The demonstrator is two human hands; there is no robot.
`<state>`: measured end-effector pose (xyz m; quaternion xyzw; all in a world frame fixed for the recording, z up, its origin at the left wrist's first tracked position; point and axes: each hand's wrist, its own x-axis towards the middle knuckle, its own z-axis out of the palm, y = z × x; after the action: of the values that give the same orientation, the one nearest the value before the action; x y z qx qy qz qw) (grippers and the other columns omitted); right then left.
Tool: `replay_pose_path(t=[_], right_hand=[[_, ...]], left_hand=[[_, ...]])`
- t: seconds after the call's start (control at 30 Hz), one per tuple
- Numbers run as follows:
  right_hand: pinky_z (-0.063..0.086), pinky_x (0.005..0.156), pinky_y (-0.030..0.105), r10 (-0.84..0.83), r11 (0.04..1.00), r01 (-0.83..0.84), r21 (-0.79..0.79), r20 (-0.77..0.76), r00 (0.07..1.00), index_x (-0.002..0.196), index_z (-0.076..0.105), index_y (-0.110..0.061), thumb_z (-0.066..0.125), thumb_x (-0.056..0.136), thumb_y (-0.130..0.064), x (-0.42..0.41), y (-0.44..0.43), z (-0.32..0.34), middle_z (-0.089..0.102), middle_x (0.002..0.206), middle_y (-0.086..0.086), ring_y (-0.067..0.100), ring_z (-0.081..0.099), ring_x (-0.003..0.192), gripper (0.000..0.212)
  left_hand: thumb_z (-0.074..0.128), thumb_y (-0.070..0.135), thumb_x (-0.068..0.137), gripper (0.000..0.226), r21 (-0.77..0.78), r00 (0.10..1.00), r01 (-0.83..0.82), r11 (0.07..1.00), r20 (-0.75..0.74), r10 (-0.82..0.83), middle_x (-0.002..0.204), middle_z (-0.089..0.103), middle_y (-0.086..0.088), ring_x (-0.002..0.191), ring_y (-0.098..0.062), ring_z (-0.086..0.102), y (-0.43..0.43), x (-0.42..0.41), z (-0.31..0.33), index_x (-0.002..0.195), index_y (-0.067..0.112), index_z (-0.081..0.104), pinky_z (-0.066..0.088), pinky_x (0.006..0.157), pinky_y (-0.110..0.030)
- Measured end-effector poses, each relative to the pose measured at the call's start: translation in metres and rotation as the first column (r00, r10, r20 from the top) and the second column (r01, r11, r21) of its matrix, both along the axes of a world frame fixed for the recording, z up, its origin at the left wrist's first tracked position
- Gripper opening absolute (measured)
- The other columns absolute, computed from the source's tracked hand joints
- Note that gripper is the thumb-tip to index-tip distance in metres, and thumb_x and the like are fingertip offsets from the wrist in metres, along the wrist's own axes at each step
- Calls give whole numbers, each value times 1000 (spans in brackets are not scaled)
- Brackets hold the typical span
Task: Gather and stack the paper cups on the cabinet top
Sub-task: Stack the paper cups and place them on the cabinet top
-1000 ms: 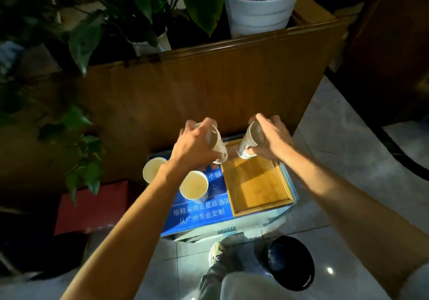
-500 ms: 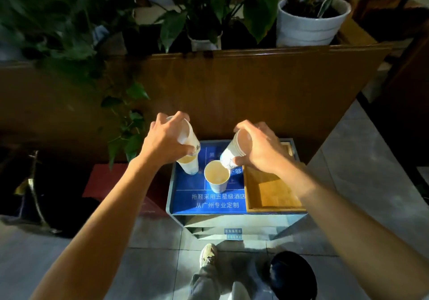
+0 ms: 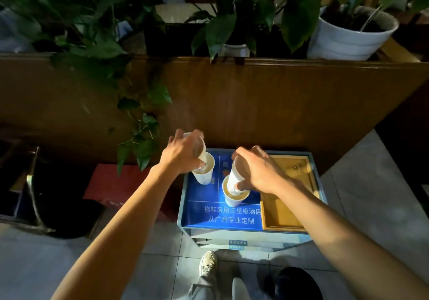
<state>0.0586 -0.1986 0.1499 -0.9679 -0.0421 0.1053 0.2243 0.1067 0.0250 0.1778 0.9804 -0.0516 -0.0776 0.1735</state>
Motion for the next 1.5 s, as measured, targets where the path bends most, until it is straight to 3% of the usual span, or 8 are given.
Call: replay_pose_path(t=[0.27,0.5,0.7,0.83,0.93,1.1,1.2,1.5], right_hand=[[56,82,48,9,1000,-11,-20,-112,994,116,38,-49,88,56,-32,5,7,-22,53,130,9,37,52,120,80],[35,108,57,-9,997,-5,-71,-191,982,140,27,-40,86,59,-43,3,7,-27,32,156,14,39,21,145,101],[36,106,55,48,997,-61,-51,-226,973,131,38,-37,81,71,-22,-11,10,-28,44,148,14,36,16,147,75],[29,112,53,59,993,-86,-79,-294,954,146,26,-33,85,64,-39,-24,10,-36,26,158,15,36,15,148,101],[29,112,55,23,992,-61,-107,-326,945,150,19,-34,87,60,-43,-32,11,-46,12,161,18,42,18,145,112],[47,85,43,-157,986,167,4,-305,939,129,39,-36,82,63,-50,-44,23,-67,39,145,14,38,48,121,80],[49,77,39,-221,975,221,-33,-284,933,125,34,-36,80,53,-66,-49,32,-73,43,132,15,36,53,107,90],[38,106,60,-18,966,-30,-258,-181,983,149,13,-14,66,67,-71,-67,45,-76,27,151,24,49,30,135,113]], left_hand=[[83,30,58,79,22,987,60,998,-151,-56,125,43,-7,115,-36,48,8,4,-36,122,45,38,55,88,-48],[85,31,55,84,31,975,85,996,-207,-76,124,44,-8,116,-37,47,10,1,-45,125,43,40,55,87,-47],[80,39,55,70,109,928,222,969,-329,-176,109,55,-5,112,-34,50,5,-30,-67,113,40,41,52,87,-45],[78,41,52,74,171,950,237,956,-246,-191,112,57,-7,112,-35,53,5,-47,-79,113,38,37,54,87,-51],[82,44,50,84,168,958,206,964,-234,-164,119,51,-5,113,-32,53,7,-58,-85,120,48,36,55,86,-49],[85,50,54,93,162,943,225,961,-285,-173,133,46,-2,125,-32,46,4,-75,-103,131,47,32,54,93,-48],[79,57,60,90,208,939,272,940,-270,-212,144,42,1,132,-30,39,4,-76,-104,136,40,34,47,103,-48],[88,50,57,126,196,956,180,964,-265,-124,158,1,-13,144,-46,7,3,-87,-89,147,48,-1,48,97,-63]])
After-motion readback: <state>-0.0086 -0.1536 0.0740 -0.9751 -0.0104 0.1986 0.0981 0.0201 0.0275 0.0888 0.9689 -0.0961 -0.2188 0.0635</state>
